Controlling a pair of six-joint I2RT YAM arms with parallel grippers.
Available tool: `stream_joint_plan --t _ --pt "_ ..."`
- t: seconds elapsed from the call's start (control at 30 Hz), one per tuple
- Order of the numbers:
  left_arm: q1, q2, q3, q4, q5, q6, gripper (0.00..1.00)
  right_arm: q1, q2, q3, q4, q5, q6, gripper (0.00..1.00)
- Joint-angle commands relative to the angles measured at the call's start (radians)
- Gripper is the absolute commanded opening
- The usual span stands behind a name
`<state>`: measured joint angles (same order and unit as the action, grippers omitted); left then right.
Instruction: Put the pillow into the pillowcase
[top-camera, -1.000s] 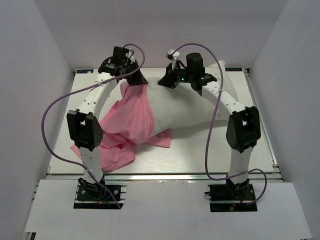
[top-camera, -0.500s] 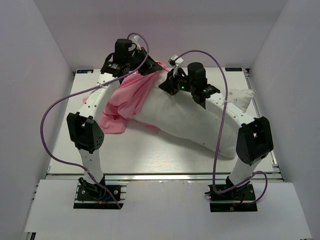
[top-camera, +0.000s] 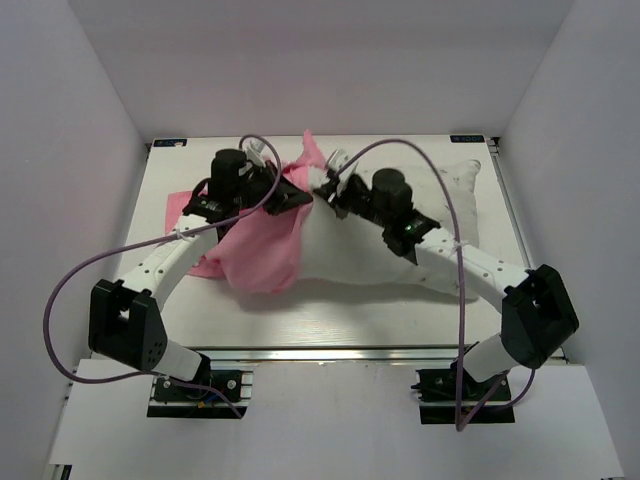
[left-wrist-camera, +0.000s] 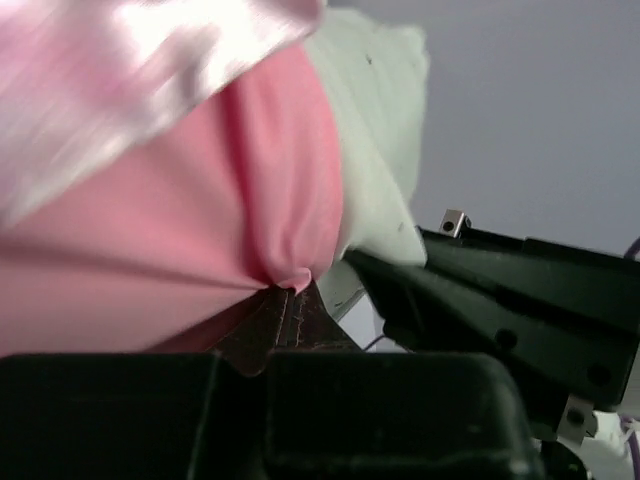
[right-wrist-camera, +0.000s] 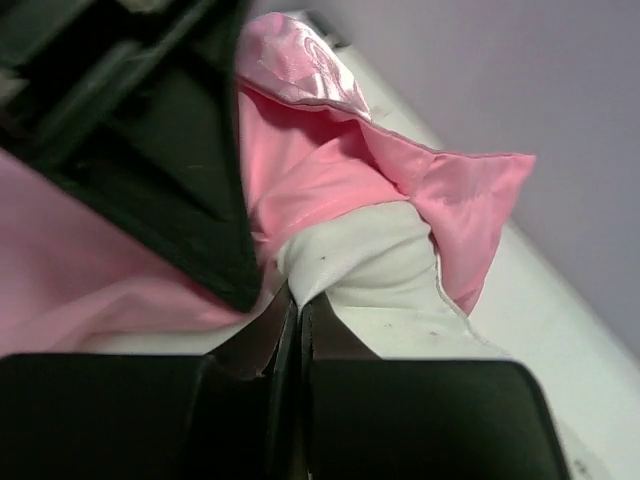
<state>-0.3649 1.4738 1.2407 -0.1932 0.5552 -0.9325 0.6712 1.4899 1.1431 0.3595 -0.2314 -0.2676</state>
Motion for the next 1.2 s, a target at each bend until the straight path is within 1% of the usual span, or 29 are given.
stream_joint_plan --t 0.0,0.13,0.2,0.23,0.27,0.3,0.4,0.43,0.47,0.5,0.53,0.57,0.6,0.63,0.67,0.7,0.73,0.77,0.8,0.83,0.87,0.9,0.93,0.97,1.0,1.03,1.07,1.1,1.17 --pt "-0.022 -0.018 -0.142 0.104 0.003 -0.060 0.00 0.111 -0.013 -0.109 0.185 0.033 -0.032 0.00" --pt "-0.023 0.026 -0.142 0.085 -0.020 -0.046 0.00 0.136 0.079 -0.077 0.101 0.049 0.039 0.01" --pt "-0.022 0.045 -0.107 0.048 -0.050 -0.025 0.00 0.120 0.089 -0.075 0.095 0.040 0.001 0.12" --pt "-0.020 0.062 -0.095 0.017 -0.063 -0.016 0.02 0.110 0.081 -0.057 0.082 0.034 -0.030 0.26" --pt "-0.017 0.071 -0.081 0.005 -0.072 -0.011 0.06 0.093 0.069 -0.042 0.063 -0.006 -0.039 0.36" --pt "-0.006 0.078 -0.058 -0.002 -0.081 -0.006 0.10 0.053 0.063 -0.020 0.008 -0.028 -0.047 0.54" --pt "0.021 0.118 0.014 -0.026 -0.095 0.003 0.30 -0.033 0.020 0.075 -0.113 -0.110 -0.079 0.74" --pt "0.029 0.131 0.044 -0.043 -0.115 0.012 0.39 -0.054 -0.011 0.098 -0.141 -0.133 -0.082 0.76" --pt "0.049 0.169 0.119 -0.079 -0.126 0.032 0.53 -0.100 -0.026 0.146 -0.175 -0.194 -0.097 0.80" --pt "0.063 0.192 0.159 -0.098 -0.135 0.043 0.57 -0.122 -0.040 0.173 -0.216 -0.235 -0.111 0.83" --pt "0.075 0.221 0.204 -0.121 -0.141 0.049 0.60 -0.142 -0.066 0.199 -0.322 -0.296 -0.139 0.85" --pt "0.102 0.283 0.251 -0.136 -0.130 0.053 0.62 -0.171 -0.077 0.242 -0.382 -0.435 -0.227 0.85" --pt "0.112 0.314 0.300 -0.168 -0.121 0.061 0.65 -0.179 -0.086 0.259 -0.475 -0.516 -0.322 0.89" --pt "0.116 0.342 0.424 -0.196 -0.123 0.070 0.66 -0.179 -0.095 0.270 -0.588 -0.592 -0.451 0.89" --pt "0.118 0.368 0.498 -0.225 -0.132 0.084 0.67 -0.159 -0.117 0.268 -0.798 -0.661 -0.573 0.89" --pt "0.118 0.419 0.578 -0.317 -0.139 0.128 0.69 -0.147 -0.134 0.209 -0.853 -0.664 -0.711 0.89" --pt "0.118 0.440 0.753 -0.380 -0.153 0.158 0.72 -0.131 -0.178 0.160 -0.864 -0.654 -0.734 0.89" --pt "0.118 0.457 0.837 -0.443 -0.184 0.188 0.75 -0.086 -0.201 0.109 -0.846 -0.595 -0.748 0.89" --pt "0.118 0.470 0.909 -0.572 -0.207 0.254 0.76 -0.056 -0.229 0.057 -0.814 -0.554 -0.754 0.89" --pt "0.116 0.461 0.990 -0.631 -0.257 0.286 0.79 0.000 -0.287 -0.050 -0.701 -0.464 -0.721 0.89" --pt "0.115 0.439 0.996 -0.675 -0.258 0.316 0.80 0.025 -0.313 -0.104 -0.635 -0.418 -0.685 0.89" --pt "0.115 0.404 0.976 -0.742 -0.309 0.363 0.80 0.053 -0.338 -0.153 -0.576 -0.378 -0.653 0.89" --pt "0.115 0.304 0.935 -0.756 -0.334 0.380 0.80 0.073 -0.377 -0.230 -0.532 -0.317 -0.627 0.89" --pt "0.112 0.237 0.792 -0.759 -0.354 0.389 0.80 0.112 -0.391 -0.264 -0.496 -0.284 -0.624 0.89" --pt "0.112 0.168 0.705 -0.744 -0.385 0.397 0.82 0.134 -0.402 -0.299 -0.388 -0.249 -0.613 0.90" --pt "0.110 0.026 0.619 -0.736 -0.397 0.393 0.84 0.151 -0.405 -0.368 -0.317 -0.206 -0.610 0.89" --pt "0.110 -0.037 0.470 -0.732 -0.409 0.386 0.89 0.181 -0.396 -0.390 -0.265 -0.124 -0.611 0.89" --pt "0.110 -0.097 0.407 -0.736 -0.422 0.364 0.89 0.195 -0.378 -0.405 -0.185 -0.087 -0.611 0.89" --pt "0.109 -0.247 0.306 -0.746 -0.423 0.325 0.90 0.209 -0.298 -0.379 -0.175 -0.022 -0.619 0.89"
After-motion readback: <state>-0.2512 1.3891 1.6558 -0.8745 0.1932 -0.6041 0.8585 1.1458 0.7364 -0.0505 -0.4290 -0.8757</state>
